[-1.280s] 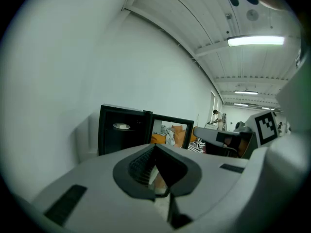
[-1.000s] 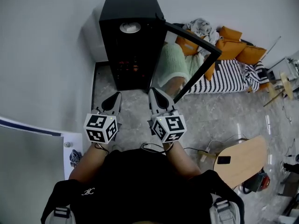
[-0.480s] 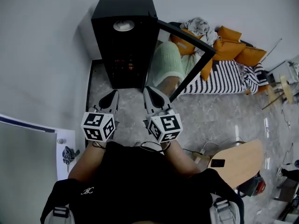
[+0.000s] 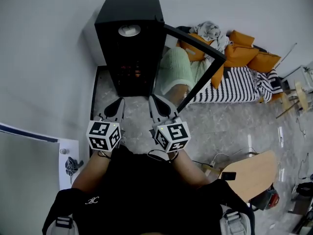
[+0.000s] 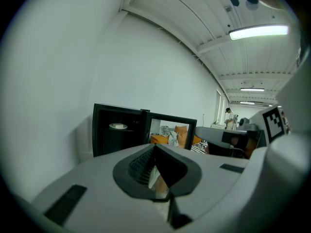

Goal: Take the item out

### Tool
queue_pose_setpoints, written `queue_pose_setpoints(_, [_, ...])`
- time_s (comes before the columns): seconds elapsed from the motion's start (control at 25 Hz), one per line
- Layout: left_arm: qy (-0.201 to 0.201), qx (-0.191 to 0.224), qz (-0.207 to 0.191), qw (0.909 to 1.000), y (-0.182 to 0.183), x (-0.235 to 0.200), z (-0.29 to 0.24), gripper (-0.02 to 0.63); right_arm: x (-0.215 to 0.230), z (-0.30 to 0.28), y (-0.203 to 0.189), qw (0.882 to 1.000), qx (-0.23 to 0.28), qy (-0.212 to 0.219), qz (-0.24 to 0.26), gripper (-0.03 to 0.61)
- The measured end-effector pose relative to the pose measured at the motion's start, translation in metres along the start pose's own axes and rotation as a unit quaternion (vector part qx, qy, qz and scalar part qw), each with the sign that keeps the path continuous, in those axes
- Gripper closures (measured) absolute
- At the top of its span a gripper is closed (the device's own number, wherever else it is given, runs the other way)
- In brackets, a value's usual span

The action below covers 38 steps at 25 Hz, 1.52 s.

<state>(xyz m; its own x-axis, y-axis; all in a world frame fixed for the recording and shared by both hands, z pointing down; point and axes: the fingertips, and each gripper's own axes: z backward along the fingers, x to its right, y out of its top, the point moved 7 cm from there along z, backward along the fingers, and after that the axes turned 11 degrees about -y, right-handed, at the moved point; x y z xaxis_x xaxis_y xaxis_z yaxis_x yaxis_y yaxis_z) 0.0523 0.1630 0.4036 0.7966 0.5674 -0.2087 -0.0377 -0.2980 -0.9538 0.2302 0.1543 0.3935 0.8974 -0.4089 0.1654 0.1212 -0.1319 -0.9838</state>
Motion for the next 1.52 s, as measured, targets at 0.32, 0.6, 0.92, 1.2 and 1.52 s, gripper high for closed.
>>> queue_pose_setpoints(0.32, [-0.018, -0.001, 0.002, 0.9998, 0.007, -0.03, -0.031, 0.606, 0.009, -0.037, 0.001, 1.0, 0.002, -0.019, 0.018, 0.571])
queue_pose_setpoints(0.6, [-0.034, -0.004, 0.006, 0.9994, 0.022, -0.075, -0.067, 0.606, 0.014, -0.088, 0.005, 0.999, 0.007, -0.023, 0.022, 0.571])
queue_pose_setpoints(0.92, [-0.041, -0.004, 0.012, 0.9991, 0.046, -0.131, -0.103, 0.606, 0.018, -0.16, 0.014, 0.999, -0.006, -0.028, 0.019, 0.571])
queue_pose_setpoints(1.2, [-0.05, -0.014, 0.029, 0.9982, 0.061, -0.18, -0.126, 0.606, 0.017, -0.216, 0.018, 0.999, -0.03, -0.033, -0.005, 0.571])
queue_pose_setpoints(1.52, [-0.076, -0.024, 0.031, 0.9963, 0.071, -0.231, -0.15, 0.606, 0.014, -0.276, 0.011, 0.996, -0.05, -0.055, -0.044, 0.571])
